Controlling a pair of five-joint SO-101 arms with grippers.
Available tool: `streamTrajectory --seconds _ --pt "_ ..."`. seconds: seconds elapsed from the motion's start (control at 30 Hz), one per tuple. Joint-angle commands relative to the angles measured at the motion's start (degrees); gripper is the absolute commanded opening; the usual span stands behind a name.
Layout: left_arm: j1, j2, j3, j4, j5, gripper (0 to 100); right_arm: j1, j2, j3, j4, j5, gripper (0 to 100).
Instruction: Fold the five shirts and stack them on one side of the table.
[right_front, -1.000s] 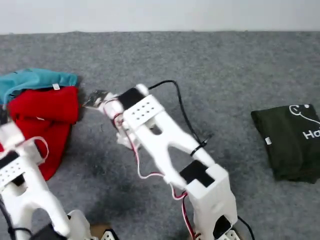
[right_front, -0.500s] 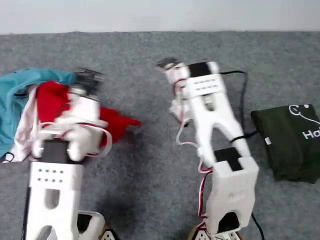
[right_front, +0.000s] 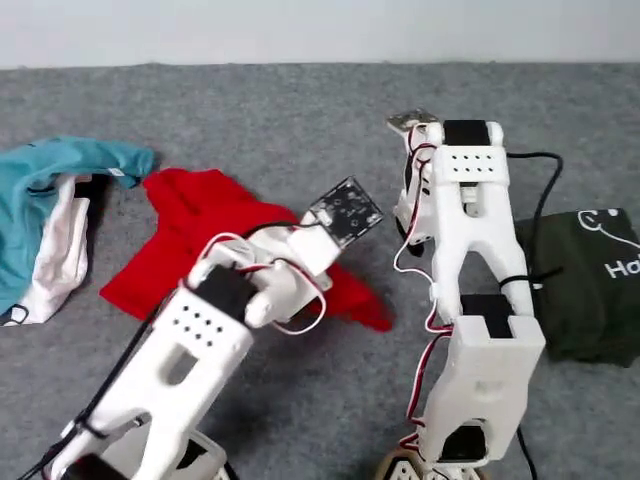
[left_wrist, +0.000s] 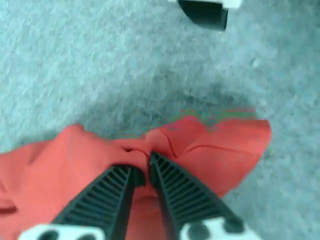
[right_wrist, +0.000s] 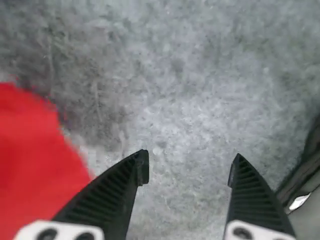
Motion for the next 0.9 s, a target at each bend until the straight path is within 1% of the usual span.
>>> streamTrajectory --seconds 0.0,0.17,0.23,0.3,0.37,0.43,0.53,0.63,0.8,0.87 --pt "1.5 1.7 -3.6 -3.1 -0.3 2 0.6 -4.5 -2.2 1.6 -0.5 26.3" --pt "8.0 1.9 -5.8 -2.2 -0.3 2 0.7 -4.5 -2.2 1.6 -0.5 26.3" --pt "9.4 2.2 -6.2 -1.5 -0.3 2 1.0 -4.5 -2.2 1.6 -0.5 26.3" --pt "9.7 2.1 -6.5 0.1 -0.5 6 2.2 -4.6 -2.5 1.5 -0.5 26.3" --pt "9.7 2.3 -8.0 3.3 -0.3 14 4.0 -5.1 -2.5 1.3 -0.5 26.3" --pt "9.7 2.3 -9.8 4.5 0.2 21 5.8 -6.8 -2.5 1.3 -0.5 26.3" --pt "9.1 2.3 -12.7 3.4 4.6 22 8.0 -9.6 -2.5 1.3 -0.5 26.3" --pt "5.4 1.8 -16.2 2.9 6.7 22 8.7 -11.6 -2.2 2.0 -0.4 26.3" --pt "-7.9 1.7 -20.4 3.4 6.7 22 7.0 -12.4 -2.2 2.6 -0.4 26.3" --pt "-12.9 1.4 -21.8 5.0 6.7 22 4.9 -12.3 -2.2 2.6 -0.4 26.3"
